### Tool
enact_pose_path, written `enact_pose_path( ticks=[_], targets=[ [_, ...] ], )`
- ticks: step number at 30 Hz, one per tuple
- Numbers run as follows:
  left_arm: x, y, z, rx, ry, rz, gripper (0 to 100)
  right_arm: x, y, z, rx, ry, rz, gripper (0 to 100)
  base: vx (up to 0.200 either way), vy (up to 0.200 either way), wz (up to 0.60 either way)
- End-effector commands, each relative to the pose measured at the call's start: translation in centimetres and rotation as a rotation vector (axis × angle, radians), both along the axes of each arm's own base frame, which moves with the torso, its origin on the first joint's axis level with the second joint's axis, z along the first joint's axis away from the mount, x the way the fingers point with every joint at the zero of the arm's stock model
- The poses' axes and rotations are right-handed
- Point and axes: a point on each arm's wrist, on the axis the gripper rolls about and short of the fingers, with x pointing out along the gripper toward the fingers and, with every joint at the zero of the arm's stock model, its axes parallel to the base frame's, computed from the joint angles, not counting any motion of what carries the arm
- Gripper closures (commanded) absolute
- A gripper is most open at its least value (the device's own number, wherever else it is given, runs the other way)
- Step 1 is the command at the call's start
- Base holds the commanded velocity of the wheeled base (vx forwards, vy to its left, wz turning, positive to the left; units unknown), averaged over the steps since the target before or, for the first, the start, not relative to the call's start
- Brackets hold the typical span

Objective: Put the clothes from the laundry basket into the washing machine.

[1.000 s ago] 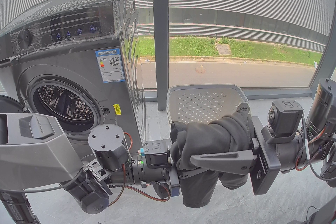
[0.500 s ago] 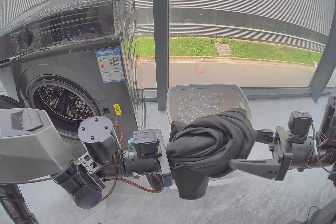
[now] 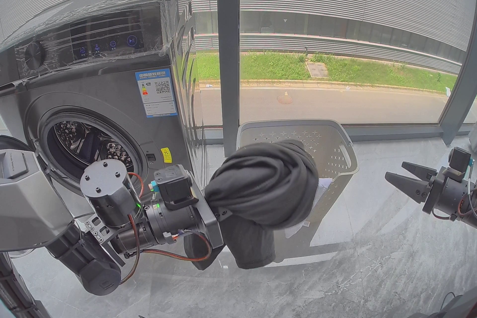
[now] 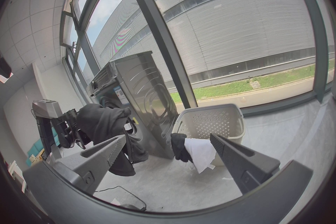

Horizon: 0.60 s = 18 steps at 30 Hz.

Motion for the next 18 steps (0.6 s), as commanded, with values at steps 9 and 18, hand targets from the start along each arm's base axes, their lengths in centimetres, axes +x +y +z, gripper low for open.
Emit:
enact_pose_path(
  ticks=[9, 18],
  targets=[
    [-3.5, 0.0, -1.3, -0.113, 0.316, 0.334, 100, -0.3, -1.4, 2.3, 0.013, -0.106, -0.100, 0, 0.000, 0.000, 0.00],
    [-5.3, 2.0, -3.5, -0.061, 0.456, 0.425, 100, -0.2, -1.4, 2.2, 0.012, -0.101, -0.091, 0, 0.000, 0.000, 0.00]
  ],
)
